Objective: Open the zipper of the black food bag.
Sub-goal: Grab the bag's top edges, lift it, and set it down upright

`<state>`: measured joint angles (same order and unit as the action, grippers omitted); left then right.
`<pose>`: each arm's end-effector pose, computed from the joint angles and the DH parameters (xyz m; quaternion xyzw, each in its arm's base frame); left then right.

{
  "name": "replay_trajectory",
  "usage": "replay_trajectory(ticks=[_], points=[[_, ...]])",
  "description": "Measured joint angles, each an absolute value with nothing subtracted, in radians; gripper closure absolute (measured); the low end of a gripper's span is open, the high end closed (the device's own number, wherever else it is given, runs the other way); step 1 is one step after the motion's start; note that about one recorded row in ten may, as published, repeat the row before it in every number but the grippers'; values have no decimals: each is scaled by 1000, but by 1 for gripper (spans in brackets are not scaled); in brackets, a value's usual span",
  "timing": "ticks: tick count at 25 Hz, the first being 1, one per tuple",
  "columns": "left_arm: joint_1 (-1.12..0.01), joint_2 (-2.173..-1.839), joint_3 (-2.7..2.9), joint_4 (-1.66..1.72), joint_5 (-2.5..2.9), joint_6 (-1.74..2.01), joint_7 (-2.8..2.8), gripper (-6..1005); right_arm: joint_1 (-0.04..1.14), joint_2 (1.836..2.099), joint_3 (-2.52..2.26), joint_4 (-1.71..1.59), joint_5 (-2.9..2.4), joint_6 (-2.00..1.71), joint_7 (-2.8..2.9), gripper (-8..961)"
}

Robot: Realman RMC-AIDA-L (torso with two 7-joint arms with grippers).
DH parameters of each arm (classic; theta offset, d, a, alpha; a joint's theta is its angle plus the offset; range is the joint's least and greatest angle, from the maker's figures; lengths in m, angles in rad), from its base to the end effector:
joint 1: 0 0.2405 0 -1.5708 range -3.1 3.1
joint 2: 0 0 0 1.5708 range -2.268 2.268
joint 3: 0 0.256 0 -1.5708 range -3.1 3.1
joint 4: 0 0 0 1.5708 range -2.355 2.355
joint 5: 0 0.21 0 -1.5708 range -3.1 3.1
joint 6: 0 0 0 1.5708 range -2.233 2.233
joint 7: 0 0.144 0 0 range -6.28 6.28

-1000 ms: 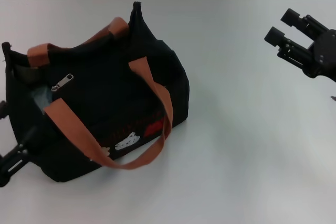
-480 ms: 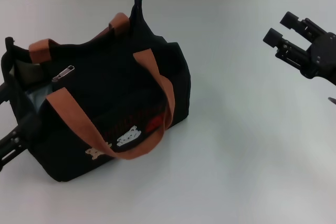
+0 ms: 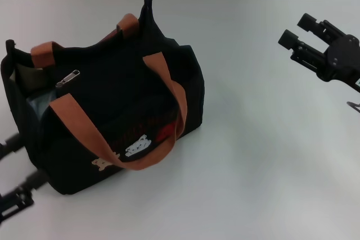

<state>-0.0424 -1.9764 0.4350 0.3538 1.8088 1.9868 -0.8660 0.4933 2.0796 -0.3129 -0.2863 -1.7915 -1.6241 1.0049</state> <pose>-0.3574 0.1412 0.0490 -0.8413 -0.2166 -0.4134 0.2727 0.2784 0.3106 0.0016 -0.8228 0.2235 0.4486 0.2679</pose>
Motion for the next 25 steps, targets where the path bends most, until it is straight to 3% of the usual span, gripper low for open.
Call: replay_trajectory(ticks=[3, 11, 18, 23, 25], points=[[-41, -1985, 429, 354, 1858, 1962, -837, 199, 497, 2080, -315, -284, -1792, -1622, 1003, 236], [-65, -2048, 423, 356, 1863, 1824, -762, 231, 494, 2080, -322, -261, -1792, -1620, 979, 239], [-113, -2065, 399, 349, 1860, 1773, -756, 258, 485, 2081, -317, -259, -1792, -1612, 979, 242], [-134, -2067, 363, 342, 1857, 1742, -741, 472, 477, 2082, -314, -248, -1792, -1610, 963, 244], [-137, -2067, 342, 333, 1857, 1734, -727, 633, 475, 2082, -313, -243, -1792, -1610, 956, 245]])
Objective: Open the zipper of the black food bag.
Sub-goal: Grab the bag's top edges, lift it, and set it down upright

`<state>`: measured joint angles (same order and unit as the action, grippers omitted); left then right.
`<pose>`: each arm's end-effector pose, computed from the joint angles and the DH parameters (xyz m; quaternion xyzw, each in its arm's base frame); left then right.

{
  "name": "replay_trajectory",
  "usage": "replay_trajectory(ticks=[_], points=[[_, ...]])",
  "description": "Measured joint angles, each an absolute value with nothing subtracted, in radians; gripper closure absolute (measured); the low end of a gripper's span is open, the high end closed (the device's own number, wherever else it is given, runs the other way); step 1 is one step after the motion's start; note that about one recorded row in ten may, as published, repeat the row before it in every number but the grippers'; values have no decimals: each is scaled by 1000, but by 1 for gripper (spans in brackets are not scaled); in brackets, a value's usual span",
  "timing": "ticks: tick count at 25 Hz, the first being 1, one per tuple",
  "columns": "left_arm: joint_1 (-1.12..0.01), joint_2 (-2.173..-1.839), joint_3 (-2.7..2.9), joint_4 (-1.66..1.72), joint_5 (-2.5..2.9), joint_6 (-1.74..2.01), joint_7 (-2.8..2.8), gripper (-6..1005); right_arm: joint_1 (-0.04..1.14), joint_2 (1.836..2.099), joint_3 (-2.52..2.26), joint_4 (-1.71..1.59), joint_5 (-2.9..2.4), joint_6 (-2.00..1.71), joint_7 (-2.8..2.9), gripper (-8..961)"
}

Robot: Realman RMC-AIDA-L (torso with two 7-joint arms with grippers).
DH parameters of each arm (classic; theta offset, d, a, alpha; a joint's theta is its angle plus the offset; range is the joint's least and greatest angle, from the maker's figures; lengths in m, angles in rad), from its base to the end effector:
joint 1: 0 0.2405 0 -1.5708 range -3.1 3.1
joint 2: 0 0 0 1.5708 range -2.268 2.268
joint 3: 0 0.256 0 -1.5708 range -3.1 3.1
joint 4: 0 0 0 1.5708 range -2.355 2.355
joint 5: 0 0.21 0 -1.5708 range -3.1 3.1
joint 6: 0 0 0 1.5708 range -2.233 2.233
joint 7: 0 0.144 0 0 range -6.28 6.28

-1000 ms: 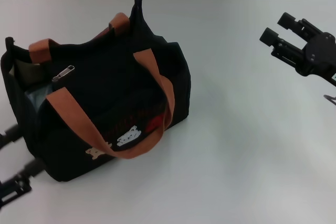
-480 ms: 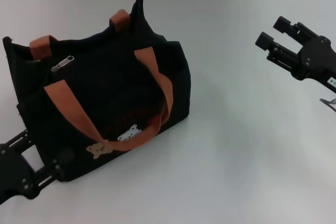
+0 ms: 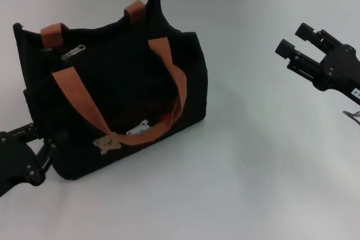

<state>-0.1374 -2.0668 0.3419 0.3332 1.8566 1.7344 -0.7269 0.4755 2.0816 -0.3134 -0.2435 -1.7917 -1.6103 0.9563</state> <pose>-0.3581 0.1870 0.0075 -0.8436 -0.2094 -0.3539 0.3453 0.2834 0.3026 -0.0076 -0.8210 0.2296 0.4449 0.2745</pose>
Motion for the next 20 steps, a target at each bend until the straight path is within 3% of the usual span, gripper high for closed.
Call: replay_trajectory(ticks=[1, 7, 20], points=[[-139, -2066, 328, 327, 1856, 1734, -714, 714, 474, 2082, -313, -243, -1792, -1610, 955, 245], [-145, -2064, 318, 327, 1854, 1735, -709, 846, 473, 2082, -313, -242, -1792, -1610, 954, 248], [-173, -2066, 303, 286, 1831, 1728, -663, 889, 475, 2082, -313, -241, -1792, -1606, 954, 253]])
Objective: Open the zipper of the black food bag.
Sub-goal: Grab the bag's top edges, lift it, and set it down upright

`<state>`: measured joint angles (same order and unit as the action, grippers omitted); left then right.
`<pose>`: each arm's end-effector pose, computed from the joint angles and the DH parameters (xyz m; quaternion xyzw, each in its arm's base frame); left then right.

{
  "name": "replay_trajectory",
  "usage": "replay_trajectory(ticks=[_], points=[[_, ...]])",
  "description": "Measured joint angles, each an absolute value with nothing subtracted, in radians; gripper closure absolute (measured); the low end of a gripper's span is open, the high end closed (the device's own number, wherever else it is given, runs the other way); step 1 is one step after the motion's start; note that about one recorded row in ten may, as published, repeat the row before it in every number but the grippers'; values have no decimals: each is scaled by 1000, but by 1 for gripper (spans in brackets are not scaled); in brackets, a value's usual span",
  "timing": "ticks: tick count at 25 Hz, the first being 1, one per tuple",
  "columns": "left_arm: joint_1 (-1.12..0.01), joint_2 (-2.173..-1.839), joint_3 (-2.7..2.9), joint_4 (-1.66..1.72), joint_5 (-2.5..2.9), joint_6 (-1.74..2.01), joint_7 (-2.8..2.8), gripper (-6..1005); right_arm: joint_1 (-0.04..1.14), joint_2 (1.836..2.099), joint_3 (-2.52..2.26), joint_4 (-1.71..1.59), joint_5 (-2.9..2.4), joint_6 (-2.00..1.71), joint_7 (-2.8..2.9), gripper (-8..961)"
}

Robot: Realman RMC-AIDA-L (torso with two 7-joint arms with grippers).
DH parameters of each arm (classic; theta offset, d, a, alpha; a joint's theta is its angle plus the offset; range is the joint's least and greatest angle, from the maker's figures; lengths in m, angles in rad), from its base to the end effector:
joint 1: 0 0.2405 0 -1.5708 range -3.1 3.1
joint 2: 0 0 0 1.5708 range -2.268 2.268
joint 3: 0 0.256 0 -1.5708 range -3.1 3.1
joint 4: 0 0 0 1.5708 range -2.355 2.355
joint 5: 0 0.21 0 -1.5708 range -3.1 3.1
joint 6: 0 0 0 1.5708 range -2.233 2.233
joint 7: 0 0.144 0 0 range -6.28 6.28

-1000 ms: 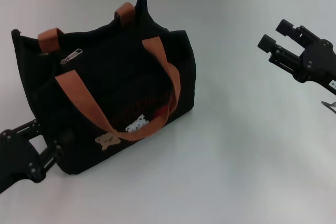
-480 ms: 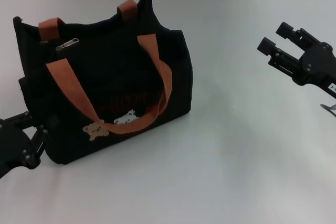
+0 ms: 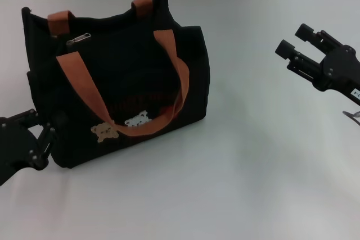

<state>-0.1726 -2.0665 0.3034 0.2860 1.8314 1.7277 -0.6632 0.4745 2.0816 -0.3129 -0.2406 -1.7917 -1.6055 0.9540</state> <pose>-0.3519 0.1999 0.0070 -0.8324 -0.1868 -0.3667 0.3711 0.2841 0.3024 -0.0082 -0.8207 0.2314 0.4436 0.2759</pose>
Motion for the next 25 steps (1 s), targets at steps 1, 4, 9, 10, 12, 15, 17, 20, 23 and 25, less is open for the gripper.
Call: replay_trajectory(ticks=[1, 4, 9, 10, 12, 15, 17, 20, 23, 25], points=[[-180, -2066, 303, 286, 1831, 1727, -668, 889, 475, 2082, -313, -241, -1792, -1603, 954, 254], [-183, -2065, 302, 286, 1831, 1725, -668, 890, 476, 2082, -313, -241, -1792, -1601, 954, 255], [-189, -2068, 269, 285, 1831, 1718, -661, 891, 482, 2082, -313, -241, -1792, -1600, 954, 257], [-190, -2068, 266, 285, 1831, 1718, -660, 891, 482, 2082, -313, -241, -1792, -1600, 954, 257], [-194, -2068, 266, 285, 1831, 1718, -660, 891, 485, 2082, -313, -241, -1792, -1598, 954, 258], [-198, -2067, 266, 285, 1831, 1718, -660, 891, 487, 2082, -312, -241, -1791, -1596, 954, 259], [-200, -2067, 267, 286, 1831, 1718, -660, 891, 488, 2082, -312, -241, -1786, -1594, 950, 260], [-205, -2065, 267, 294, 1832, 1718, -661, 891, 489, 2082, -311, -241, -1773, -1590, 941, 261], [-218, -2060, 268, 338, 1832, 1735, -694, 891, 491, 2082, -312, -239, -1767, -1588, 939, 263], [-231, -2060, 272, 407, 1832, 1760, -741, 890, 493, 2082, -312, -237, -1767, -1588, 939, 263]])
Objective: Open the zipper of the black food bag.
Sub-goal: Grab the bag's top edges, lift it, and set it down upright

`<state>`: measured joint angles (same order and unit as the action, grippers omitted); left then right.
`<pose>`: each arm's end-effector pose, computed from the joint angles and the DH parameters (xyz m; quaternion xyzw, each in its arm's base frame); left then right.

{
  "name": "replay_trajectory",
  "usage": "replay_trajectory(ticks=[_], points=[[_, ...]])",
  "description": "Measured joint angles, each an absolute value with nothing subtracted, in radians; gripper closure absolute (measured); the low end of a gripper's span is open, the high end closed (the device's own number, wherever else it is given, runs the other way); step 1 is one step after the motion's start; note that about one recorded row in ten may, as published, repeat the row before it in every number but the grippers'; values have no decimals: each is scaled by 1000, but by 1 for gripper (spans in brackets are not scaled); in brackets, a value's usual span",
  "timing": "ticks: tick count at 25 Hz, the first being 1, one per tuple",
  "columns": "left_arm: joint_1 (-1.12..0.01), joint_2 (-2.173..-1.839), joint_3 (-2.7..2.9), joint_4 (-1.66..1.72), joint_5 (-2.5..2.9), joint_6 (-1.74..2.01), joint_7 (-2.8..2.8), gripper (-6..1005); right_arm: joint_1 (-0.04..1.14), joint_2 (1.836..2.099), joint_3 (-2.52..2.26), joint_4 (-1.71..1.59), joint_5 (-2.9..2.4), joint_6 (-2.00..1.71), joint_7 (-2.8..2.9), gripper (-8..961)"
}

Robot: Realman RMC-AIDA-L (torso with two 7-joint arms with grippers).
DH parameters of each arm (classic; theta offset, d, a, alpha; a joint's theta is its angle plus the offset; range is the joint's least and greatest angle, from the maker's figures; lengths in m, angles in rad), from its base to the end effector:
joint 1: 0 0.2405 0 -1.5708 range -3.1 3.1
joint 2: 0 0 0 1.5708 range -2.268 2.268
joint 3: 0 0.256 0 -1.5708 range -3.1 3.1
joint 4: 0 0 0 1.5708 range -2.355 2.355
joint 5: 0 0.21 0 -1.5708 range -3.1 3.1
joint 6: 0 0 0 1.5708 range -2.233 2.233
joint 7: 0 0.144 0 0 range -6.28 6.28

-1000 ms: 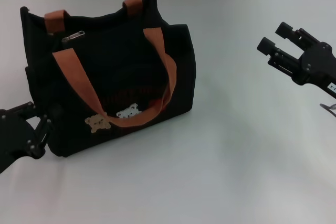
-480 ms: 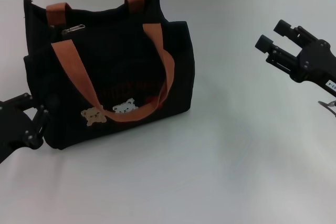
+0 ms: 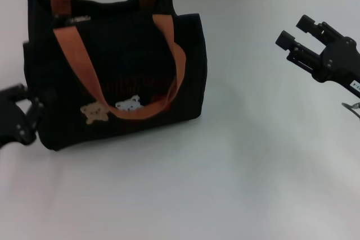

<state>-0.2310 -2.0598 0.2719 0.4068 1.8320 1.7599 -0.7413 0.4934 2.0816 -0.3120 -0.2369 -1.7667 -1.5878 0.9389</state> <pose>-0.3446 0.2270 0.0352 -0.8394 -0.1472 -0.3660 0.3740 0.2801 0.3107 -0.0065 -0.8177 0.2236 0.4457 0.2876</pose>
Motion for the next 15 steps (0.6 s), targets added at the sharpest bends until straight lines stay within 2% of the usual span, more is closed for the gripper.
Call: replay_trajectory(ticks=[4, 11, 15], points=[[-261, -2057, 268, 522, 1832, 1798, -806, 890, 495, 2082, -312, -235, -1766, -1587, 936, 265], [-326, -2024, 273, 697, 1828, 1860, -882, 890, 487, 2083, -313, -220, -1766, -1586, 928, 268], [-379, -2026, 276, 864, 1825, 1899, -1007, 890, 480, 2083, -313, -216, -1765, -1586, 928, 269]])
